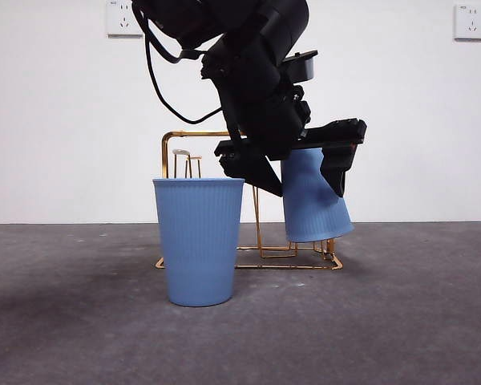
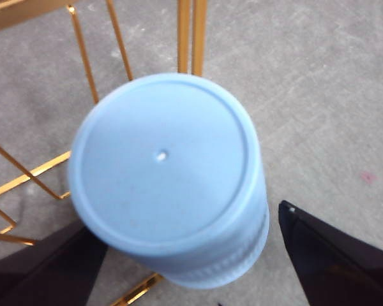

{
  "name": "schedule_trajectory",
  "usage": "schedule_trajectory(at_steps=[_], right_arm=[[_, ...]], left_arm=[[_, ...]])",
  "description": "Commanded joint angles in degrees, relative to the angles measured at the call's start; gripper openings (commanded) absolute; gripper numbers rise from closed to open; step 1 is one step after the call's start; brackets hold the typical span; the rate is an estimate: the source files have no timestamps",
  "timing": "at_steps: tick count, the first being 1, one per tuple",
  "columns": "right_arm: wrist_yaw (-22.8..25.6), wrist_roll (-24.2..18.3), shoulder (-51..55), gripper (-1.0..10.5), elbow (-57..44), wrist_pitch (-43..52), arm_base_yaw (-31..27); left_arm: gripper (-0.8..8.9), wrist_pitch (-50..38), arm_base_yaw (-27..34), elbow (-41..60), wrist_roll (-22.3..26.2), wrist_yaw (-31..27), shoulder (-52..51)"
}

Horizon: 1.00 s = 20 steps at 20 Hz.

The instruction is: Pick up cup 1,put cup 1 in the cup rack,pick up cup 2,put cup 2 in the cup rack

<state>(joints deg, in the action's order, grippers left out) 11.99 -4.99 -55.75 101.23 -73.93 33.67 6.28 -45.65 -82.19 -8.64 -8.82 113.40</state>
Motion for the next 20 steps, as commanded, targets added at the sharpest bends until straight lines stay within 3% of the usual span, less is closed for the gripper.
schedule_trajectory(at_steps=[1,4,14,20], right_arm=[[0.0,-0.2,0.0,1.6,-0.3,0.2,0.0],[0.0,-0.2,0.0,1.6,-0.3,0.2,0.0],[0.0,-0.2,0.0,1.6,-0.3,0.2,0.0],[0.0,-0.2,0.0,1.6,-0.3,0.1,0.0]], left_arm=[[4.41,2.8,0.0,0.5,-2.0,3.8,0.9],[4.41,6.4,0.0,-1.1,-3.4,6.3,0.9],[4.41,27.2,0.0,-13.8,-3.8,6.5,0.9],[4.41,38.3,0.0,-19.7,-5.3,13.9,0.9]])
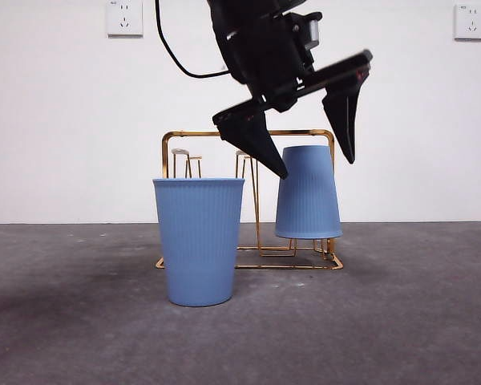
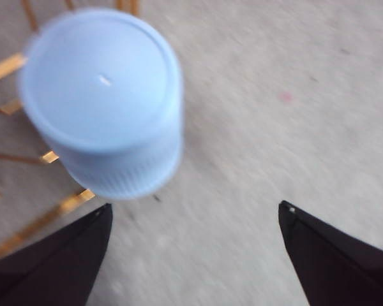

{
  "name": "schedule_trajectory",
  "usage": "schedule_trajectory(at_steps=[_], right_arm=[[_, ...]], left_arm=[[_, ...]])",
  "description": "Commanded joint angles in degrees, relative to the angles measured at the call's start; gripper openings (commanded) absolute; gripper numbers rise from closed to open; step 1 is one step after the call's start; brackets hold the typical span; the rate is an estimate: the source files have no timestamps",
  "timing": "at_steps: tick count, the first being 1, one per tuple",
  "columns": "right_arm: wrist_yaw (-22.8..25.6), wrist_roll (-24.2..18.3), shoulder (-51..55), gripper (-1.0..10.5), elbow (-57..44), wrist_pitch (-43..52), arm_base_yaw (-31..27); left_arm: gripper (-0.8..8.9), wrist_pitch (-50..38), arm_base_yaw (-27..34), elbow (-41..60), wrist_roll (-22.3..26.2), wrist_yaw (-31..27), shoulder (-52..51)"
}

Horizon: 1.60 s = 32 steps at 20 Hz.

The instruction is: Pick up cup 1,put cup 1 in the cup rack,pick up cup 2,put cup 2 in the cup rack

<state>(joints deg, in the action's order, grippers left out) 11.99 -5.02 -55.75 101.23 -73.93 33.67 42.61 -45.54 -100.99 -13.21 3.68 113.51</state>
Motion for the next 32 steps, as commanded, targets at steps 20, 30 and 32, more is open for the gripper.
schedule_trajectory(at_steps=[20,30,32], right_arm=[[-17.1,2.0,-19.9,1.6,-0.3,4.6,0.0],[-25.7,3.2,-41.7,4.4,-0.3,8.8,0.5],[-25.7,3.5,-45.0,4.5,-0.3,9.1,1.6]], left_arm=[[4.4,21.3,3.7,-5.7,9.0,-14.5,-30.9],[4.39,32.9,8.1,-3.0,9.2,-18.7,-45.8],[4.39,32.8,8.1,1.9,8.4,-18.7,-49.4]])
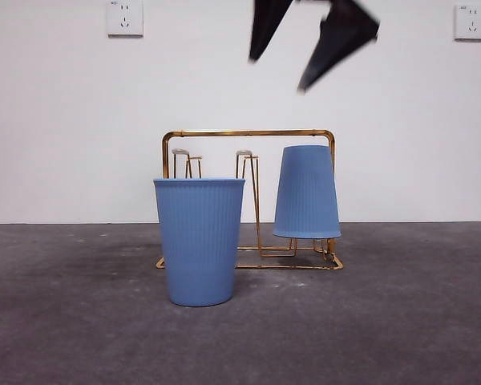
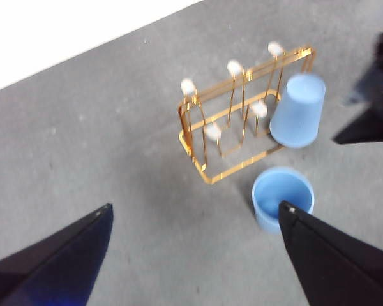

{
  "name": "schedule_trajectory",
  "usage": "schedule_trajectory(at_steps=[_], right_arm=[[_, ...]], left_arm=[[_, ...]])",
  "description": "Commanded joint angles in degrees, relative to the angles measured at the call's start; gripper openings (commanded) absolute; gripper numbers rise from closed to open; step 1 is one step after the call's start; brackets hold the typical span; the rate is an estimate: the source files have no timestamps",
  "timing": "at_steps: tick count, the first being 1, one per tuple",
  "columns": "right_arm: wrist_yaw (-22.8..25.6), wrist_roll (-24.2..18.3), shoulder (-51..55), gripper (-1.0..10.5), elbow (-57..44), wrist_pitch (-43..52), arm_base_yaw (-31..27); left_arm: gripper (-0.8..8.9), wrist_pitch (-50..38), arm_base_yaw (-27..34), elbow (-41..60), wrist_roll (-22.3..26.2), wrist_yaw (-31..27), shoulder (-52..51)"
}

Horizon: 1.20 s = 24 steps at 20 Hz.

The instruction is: Pick up cup 1,put cup 1 in the cup rack,pick up cup 2,put cup 2 in the cup rack

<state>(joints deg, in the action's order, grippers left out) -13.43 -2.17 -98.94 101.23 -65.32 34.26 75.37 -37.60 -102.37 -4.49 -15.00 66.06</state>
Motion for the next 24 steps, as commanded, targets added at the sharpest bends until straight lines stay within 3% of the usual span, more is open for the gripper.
schedule_trajectory(at_steps=[1,6,9,14,17,20,24], right_arm=[[-0.3,0.7,-3.3,4.5,-0.3,0.8,1.6],[0.4,1.7,-9.3,4.4,-0.3,2.8,4.8],[3.4,2.2,-12.8,4.4,-0.3,3.8,5.5],[3.4,2.8,-17.9,4.2,-0.3,4.8,5.6],[3.3,3.2,-20.0,1.4,-0.3,5.7,5.6],[2.9,1.7,-20.2,-0.2,-0.3,6.4,5.9],[2.5,0.6,-17.4,-0.2,-0.2,6.9,5.9]], left_arm=[[4.39,-0.5,0.2,6.8,-1.3,0.0,-4.0],[4.39,-8.9,0.2,26.0,-6.4,0.0,-16.9],[4.39,-9.0,0.2,30.9,-9.4,0.0,-21.9],[4.39,-13.7,0.2,35.1,-13.7,2.2,-28.9],[4.39,-15.9,0.1,35.3,-14.9,3.5,-31.2],[4.39,-19.2,0.1,35.3,-16.0,5.6,-32.7],[4.39,-27.4,0.1,35.3,-16.0,9.7,-33.2]])
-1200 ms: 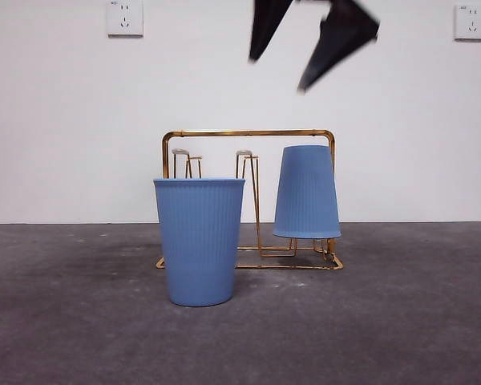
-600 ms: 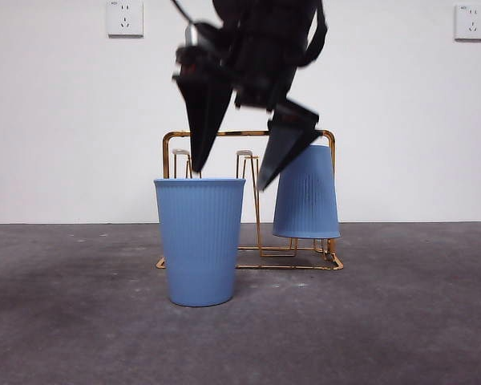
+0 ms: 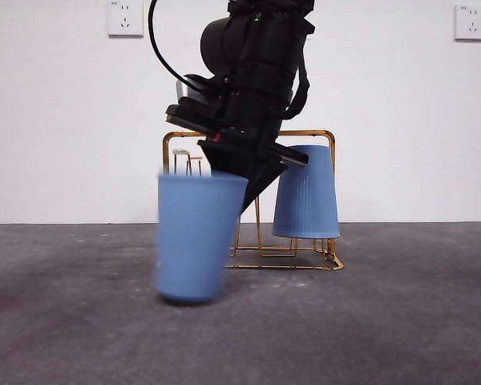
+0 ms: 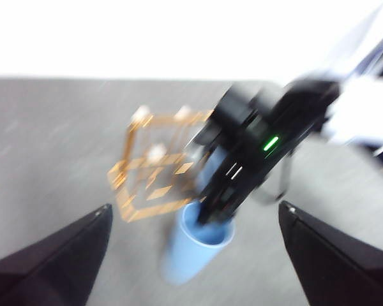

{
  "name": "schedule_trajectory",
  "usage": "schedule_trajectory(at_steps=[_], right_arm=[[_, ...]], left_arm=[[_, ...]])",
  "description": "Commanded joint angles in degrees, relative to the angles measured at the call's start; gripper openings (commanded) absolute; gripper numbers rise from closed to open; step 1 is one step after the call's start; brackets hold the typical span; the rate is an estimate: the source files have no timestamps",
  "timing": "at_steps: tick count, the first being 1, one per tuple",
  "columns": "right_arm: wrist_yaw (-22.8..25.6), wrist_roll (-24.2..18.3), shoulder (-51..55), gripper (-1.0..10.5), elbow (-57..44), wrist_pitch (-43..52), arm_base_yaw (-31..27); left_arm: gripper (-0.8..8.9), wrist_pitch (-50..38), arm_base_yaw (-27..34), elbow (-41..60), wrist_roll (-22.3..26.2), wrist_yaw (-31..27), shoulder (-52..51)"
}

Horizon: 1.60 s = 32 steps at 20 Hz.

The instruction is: Pick up cup 1,put cup 1 in the cup rack,pick up cup 2,put cup 2 in the cup rack

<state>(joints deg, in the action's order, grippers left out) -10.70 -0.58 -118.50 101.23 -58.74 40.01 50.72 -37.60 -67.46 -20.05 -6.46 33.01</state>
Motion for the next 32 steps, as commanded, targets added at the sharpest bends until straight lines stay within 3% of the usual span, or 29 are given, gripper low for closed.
schedule_trajectory(at_steps=[1,12,20,23,27,32], right_arm=[[-0.2,-1.1,4.5,-0.2,-0.2,0.4,0.2],[-0.4,-0.4,35.5,-0.2,-0.2,13.9,0.2],[-2.2,-0.9,51.6,-0.2,-0.2,25.0,0.2],[-5.8,-1.3,54.9,-0.2,-0.2,28.3,0.2],[-9.6,-1.3,57.5,-0.2,-0.2,33.1,0.2],[-11.0,-1.3,58.0,-0.2,-0.2,36.3,0.2]], left_arm=[[4.39,-5.5,0.1,0.4,-0.4,2.4,-0.1],[4.4,-33.5,0.1,0.4,-3.0,14.3,2.8],[4.4,-50.6,0.1,0.4,-9.4,27.0,10.8],[4.41,-59.4,0.1,0.4,-12.6,31.9,14.8],[4.42,-74.8,0.1,0.4,-20.5,38.4,21.4],[4.47,-91.8,0.1,0.4,-30.6,41.5,28.4]])
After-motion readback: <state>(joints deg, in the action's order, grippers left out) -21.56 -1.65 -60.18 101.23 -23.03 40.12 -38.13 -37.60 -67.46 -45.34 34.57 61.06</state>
